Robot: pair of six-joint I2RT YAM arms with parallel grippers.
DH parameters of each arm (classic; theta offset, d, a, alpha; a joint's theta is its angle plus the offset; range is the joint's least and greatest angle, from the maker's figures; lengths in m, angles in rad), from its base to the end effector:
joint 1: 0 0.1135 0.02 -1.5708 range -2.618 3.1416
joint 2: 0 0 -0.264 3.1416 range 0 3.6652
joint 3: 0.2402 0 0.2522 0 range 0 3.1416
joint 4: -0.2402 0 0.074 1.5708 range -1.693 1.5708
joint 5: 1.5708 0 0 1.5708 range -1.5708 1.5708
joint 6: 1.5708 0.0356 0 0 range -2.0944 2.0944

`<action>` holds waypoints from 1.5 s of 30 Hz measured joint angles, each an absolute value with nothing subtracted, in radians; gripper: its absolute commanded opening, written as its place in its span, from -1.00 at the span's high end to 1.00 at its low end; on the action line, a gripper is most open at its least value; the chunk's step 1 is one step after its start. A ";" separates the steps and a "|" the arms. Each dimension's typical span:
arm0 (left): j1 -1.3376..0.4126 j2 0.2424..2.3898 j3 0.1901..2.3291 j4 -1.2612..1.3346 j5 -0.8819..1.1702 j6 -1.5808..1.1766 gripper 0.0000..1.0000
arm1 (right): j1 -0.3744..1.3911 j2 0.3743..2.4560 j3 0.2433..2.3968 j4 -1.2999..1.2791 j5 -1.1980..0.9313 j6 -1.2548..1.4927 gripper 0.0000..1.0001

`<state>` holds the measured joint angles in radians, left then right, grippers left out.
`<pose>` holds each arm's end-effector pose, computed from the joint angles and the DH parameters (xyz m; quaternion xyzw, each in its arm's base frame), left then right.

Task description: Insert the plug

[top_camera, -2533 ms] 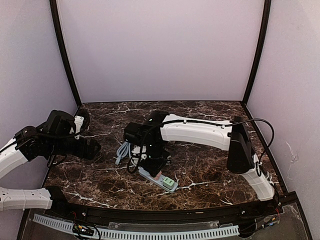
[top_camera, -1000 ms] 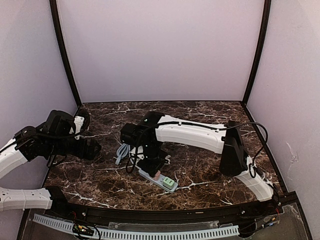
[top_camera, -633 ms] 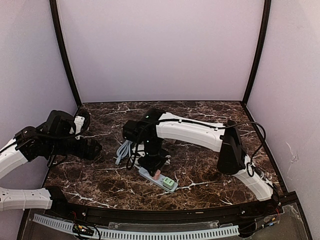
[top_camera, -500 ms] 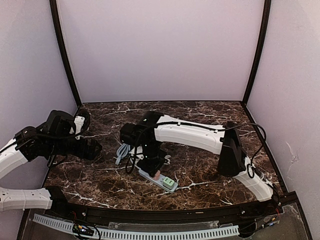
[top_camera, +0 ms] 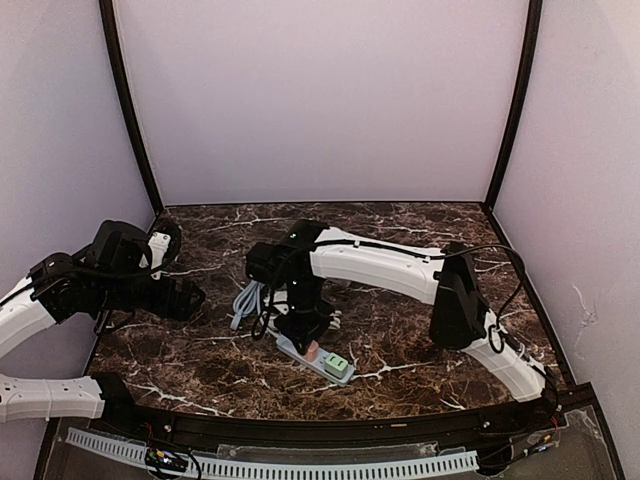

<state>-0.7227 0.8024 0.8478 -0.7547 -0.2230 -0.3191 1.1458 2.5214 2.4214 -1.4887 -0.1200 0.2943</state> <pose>0.1260 -0.1006 0.3036 0.1355 0.8940 -0.1188 0.4102 0.1951 0.4414 0.1929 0.4118 -0.9093 -0.0392 0.0463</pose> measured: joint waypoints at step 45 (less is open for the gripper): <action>-0.723 0.796 0.842 -0.738 -0.219 -0.310 -0.97 | 1.202 2.452 2.264 -1.359 0.005 0.226 0.90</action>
<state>-0.7227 0.7963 0.8417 -0.7376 -0.2192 -0.3103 1.2018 2.4519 2.2642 -1.3594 0.0048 0.2260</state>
